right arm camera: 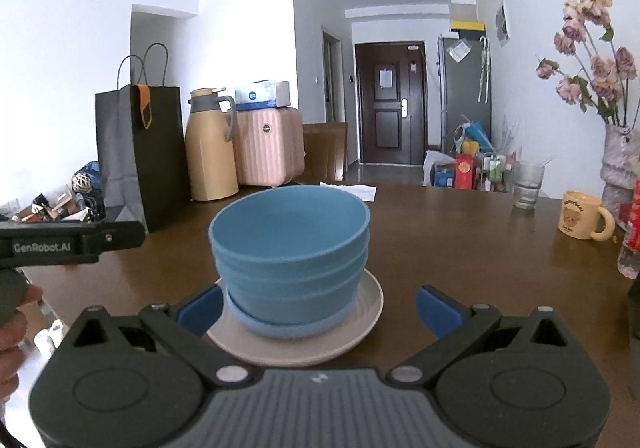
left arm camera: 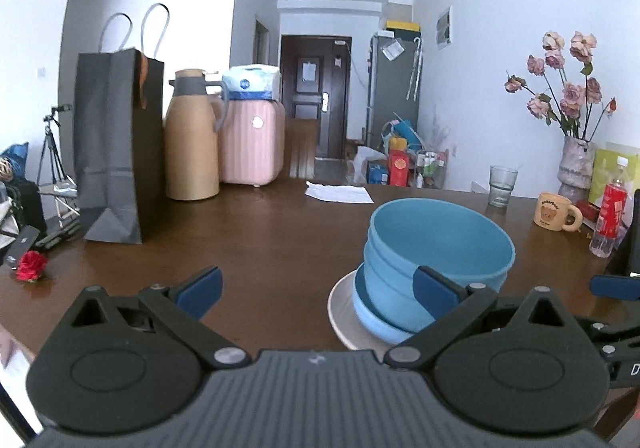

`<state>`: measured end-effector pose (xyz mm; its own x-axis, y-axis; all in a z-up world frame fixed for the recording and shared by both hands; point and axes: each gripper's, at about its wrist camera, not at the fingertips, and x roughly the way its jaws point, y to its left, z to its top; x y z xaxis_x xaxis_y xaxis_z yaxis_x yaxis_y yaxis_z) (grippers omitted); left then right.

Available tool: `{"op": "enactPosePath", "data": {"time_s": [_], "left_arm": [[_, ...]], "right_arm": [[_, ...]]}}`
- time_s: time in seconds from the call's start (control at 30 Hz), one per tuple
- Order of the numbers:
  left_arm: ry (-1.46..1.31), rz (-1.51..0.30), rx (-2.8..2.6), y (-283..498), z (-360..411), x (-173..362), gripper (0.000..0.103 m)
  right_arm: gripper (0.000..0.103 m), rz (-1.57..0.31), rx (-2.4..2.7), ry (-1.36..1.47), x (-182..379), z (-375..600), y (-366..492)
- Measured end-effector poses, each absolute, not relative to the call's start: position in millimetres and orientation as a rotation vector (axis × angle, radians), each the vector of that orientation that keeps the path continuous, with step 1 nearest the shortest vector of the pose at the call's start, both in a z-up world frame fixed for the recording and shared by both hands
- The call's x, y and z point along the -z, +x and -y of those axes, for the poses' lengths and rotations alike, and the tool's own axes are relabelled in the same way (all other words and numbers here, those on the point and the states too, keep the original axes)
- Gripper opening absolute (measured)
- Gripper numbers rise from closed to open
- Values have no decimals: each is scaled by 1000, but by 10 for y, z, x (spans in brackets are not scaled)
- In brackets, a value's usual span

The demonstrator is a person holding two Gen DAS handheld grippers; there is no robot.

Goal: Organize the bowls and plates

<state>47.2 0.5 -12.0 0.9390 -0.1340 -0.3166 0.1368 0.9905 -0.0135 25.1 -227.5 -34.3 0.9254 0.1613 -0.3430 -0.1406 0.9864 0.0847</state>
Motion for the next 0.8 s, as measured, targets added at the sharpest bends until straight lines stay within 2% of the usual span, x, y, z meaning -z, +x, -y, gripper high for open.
{"op": "enactPosePath", "data": {"time_s": [0.33,0.8], "left_arm": [[44,-236,119,-104,-55,228,103],[12,-182,109,-467,-220,170,103]], "right_arm": [[103,-338,-146,52,431,2087,-221],[103,-310,-111,23,394,1893,-509]]}}
